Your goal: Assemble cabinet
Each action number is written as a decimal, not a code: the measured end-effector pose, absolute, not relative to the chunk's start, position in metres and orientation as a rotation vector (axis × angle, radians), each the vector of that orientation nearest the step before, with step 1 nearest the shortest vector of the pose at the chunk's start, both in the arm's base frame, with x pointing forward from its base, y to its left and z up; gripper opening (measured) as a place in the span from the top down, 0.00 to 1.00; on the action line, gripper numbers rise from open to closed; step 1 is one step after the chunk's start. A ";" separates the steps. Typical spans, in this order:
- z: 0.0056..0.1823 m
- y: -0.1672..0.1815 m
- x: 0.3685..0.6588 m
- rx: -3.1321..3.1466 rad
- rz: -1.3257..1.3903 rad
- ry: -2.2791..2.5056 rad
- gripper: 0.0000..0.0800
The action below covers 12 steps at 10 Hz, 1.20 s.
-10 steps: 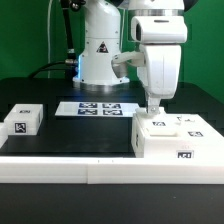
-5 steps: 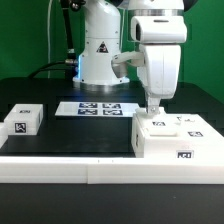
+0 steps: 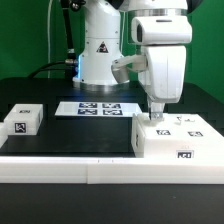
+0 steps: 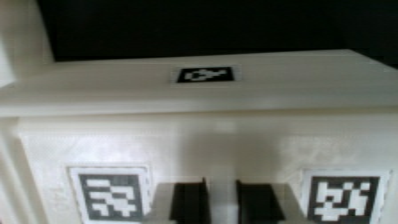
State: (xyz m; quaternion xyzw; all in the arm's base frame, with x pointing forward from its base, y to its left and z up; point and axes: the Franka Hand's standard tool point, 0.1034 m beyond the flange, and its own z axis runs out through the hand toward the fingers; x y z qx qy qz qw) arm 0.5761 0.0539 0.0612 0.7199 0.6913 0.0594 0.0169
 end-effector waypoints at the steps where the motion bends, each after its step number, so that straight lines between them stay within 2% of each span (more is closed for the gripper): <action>1: 0.061 0.054 0.576 2.238 0.183 2.150 0.91; 6: 0.062 0.055 0.576 2.246 0.154 2.151 0.91; 7: 0.062 0.055 0.576 2.246 0.154 2.151 0.80; 8: 0.062 0.055 0.576 2.246 0.154 2.151 0.56; 9: 0.062 0.055 0.576 2.246 0.154 2.151 0.56; 10: 0.062 0.055 0.576 2.246 0.154 2.151 0.31; 11: 0.062 0.055 0.576 2.246 0.154 2.151 0.12; 12: 0.062 0.055 0.576 2.246 0.154 2.151 0.12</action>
Offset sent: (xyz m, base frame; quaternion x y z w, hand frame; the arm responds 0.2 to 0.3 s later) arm 0.0201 0.0100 0.0030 -0.0115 -0.0194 -0.0224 0.9995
